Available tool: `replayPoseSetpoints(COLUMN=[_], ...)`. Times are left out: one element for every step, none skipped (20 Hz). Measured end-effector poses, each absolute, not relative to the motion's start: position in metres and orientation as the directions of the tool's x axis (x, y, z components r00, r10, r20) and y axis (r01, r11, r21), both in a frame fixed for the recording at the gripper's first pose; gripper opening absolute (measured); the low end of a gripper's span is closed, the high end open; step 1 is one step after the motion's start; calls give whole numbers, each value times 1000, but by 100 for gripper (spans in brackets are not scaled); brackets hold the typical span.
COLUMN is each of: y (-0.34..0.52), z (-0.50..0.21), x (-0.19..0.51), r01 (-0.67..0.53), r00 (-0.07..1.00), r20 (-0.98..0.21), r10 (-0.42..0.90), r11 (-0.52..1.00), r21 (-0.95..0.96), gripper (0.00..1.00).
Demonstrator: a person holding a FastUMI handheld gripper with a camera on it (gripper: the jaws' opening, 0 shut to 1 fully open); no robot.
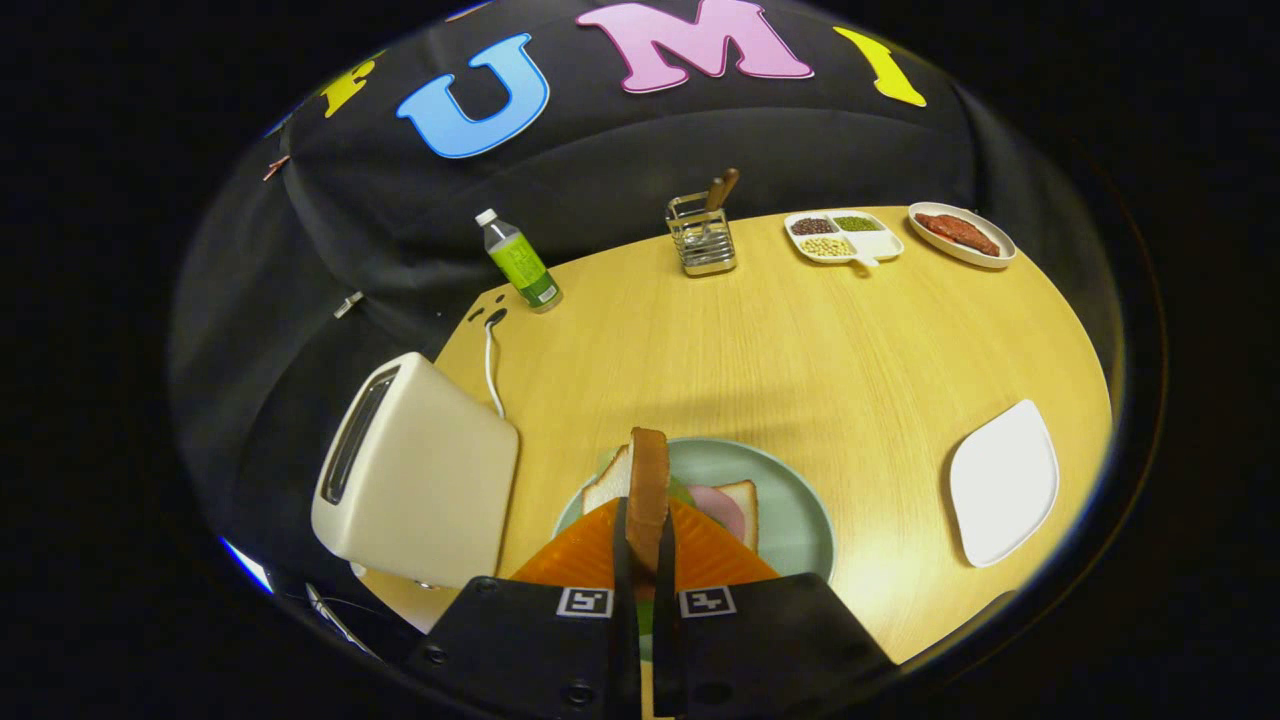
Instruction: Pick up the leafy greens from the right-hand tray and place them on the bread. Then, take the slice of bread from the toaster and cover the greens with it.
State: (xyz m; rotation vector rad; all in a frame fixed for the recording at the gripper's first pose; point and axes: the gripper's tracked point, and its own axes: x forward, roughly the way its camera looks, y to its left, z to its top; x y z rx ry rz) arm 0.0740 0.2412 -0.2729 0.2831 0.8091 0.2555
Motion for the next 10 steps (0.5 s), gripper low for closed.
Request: replayPoseSetpoints(y=[236, 232, 229, 227, 224, 220, 219, 217, 208, 202], z=[-278, -283, -285, -288, -290, -291, -293, -293, -295, -296], x=[74, 74, 74, 74, 73, 74, 74, 74, 73, 73], r01=[-114, -112, -109, -101, -91, -77, -71, -61, -46, -38], r00=[665, 665, 665, 665, 665, 669, 669, 669, 672, 672], r20=[-677, -682, -686, -690, -693, -695, -696, -699, -706, -711], r10=[316, 303, 296, 288, 279, 264, 261, 254, 225, 206], r11=[938, 944, 947, 949, 951, 954, 954, 955, 963, 969], r21=[326, 310, 303, 298, 296, 288, 290, 289, 264, 245], gripper=[9, 10, 10, 11, 14, 20, 25, 31, 36, 44])
